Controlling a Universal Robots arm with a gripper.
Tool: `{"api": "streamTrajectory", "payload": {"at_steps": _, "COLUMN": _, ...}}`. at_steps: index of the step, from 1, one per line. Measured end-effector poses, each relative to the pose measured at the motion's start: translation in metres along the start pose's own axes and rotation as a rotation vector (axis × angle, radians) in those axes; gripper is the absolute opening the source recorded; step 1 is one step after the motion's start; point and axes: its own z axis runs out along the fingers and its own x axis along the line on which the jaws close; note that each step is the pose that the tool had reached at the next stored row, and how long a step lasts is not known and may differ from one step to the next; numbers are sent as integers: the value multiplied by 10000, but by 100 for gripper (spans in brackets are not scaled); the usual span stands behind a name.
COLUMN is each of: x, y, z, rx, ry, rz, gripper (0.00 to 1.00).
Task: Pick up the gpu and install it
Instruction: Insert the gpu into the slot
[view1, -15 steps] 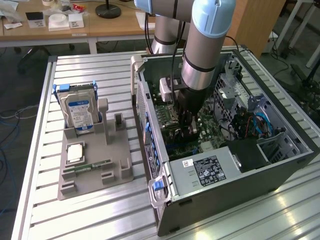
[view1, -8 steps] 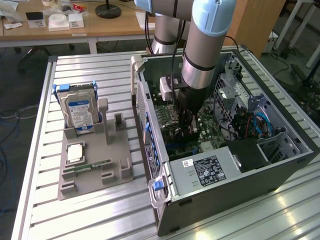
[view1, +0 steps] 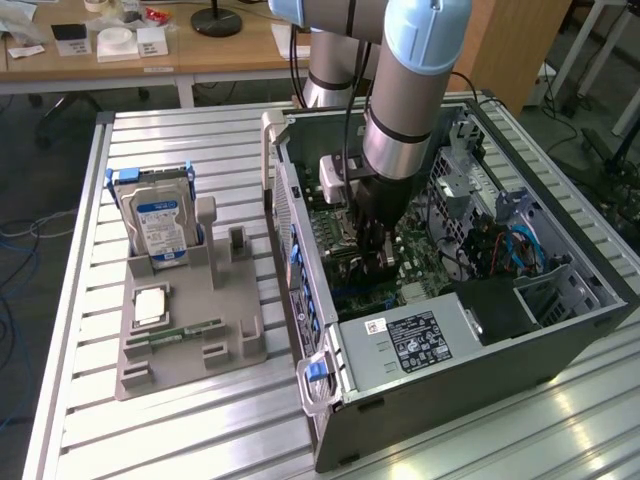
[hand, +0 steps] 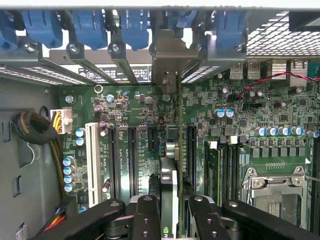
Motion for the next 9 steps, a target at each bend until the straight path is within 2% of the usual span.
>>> {"api": "streamTrajectory", "payload": {"at_steps": 9, "x": 2, "y": 1, "z": 45, "rx": -1, "ry": 4, "rz": -1, "gripper": 27}}
